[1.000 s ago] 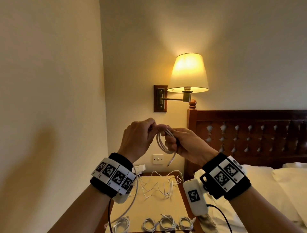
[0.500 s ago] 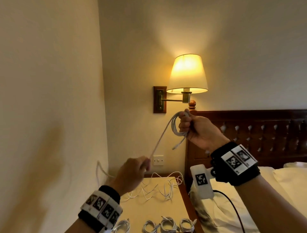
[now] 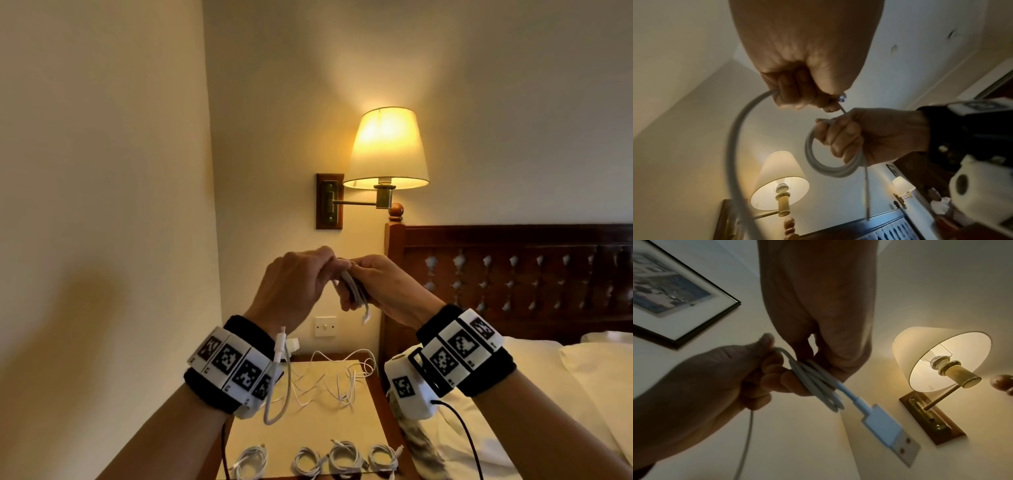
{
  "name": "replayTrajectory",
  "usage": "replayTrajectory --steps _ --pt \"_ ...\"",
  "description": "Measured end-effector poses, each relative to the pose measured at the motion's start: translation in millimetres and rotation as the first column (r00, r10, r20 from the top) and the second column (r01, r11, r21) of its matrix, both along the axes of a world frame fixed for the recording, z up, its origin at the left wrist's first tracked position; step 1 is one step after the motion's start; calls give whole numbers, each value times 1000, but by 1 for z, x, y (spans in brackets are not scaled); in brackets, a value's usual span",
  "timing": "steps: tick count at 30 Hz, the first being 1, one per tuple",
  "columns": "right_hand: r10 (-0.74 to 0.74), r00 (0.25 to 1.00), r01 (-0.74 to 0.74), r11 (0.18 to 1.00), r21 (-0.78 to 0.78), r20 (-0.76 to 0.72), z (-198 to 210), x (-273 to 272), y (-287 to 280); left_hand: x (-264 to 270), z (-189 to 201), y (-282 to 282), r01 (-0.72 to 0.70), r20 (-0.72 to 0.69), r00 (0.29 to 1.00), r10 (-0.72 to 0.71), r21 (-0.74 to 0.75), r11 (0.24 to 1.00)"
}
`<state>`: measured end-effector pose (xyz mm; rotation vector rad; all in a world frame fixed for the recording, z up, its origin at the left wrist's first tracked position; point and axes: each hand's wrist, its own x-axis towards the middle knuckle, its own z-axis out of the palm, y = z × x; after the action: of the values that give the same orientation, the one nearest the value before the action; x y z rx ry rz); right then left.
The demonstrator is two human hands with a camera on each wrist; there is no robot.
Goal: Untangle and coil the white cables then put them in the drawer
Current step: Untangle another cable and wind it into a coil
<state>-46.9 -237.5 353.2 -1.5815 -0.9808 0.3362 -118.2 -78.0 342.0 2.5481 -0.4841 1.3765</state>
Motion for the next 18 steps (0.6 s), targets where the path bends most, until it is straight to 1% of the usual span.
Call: replayTrajectory --steps 1,3,5,7,9,11,13,15,16,17,18 --pt "16 999 -16 1000 1 -42 0 -1 0 3 1 2 3 -20 1000 -5 -70 998" --pt "27 992 -23 999 32 -123 -1 0 3 9 1 5 45 -50 997 -57 -213 976" --pt "46 984 -34 997 70 -172 -2 2 6 15 -2 8 83 -74 991 -107 -279 957" --pt "70 974 -49 994 98 -214 -2 3 7 18 -6 10 84 -126 983 -132 -330 940" --pt "67 963 -37 992 121 -261 -1 3 8 18 -8 9 94 -197 960 -198 -441 893" --pt "44 953 -3 990 138 -298 2 3 9 16 -6 5 100 -262 915 -307 -590 801" --pt "9 948 41 988 150 -317 5 3 11 15 -5 2 88 -290 847 -446 -751 655" --pt "-36 945 88 985 146 -324 9 4 15 12 -3 -1 71 -270 772 -576 -863 500" --pt "-63 944 113 984 139 -325 9 4 17 11 -2 -2 64 -257 747 -613 -890 452" --pt "-90 941 139 982 130 -326 10 4 19 10 -1 -4 62 -253 737 -627 -899 435" --pt "-114 938 162 979 121 -327 10 4 20 10 -1 -5 60 -255 737 -626 -898 436"
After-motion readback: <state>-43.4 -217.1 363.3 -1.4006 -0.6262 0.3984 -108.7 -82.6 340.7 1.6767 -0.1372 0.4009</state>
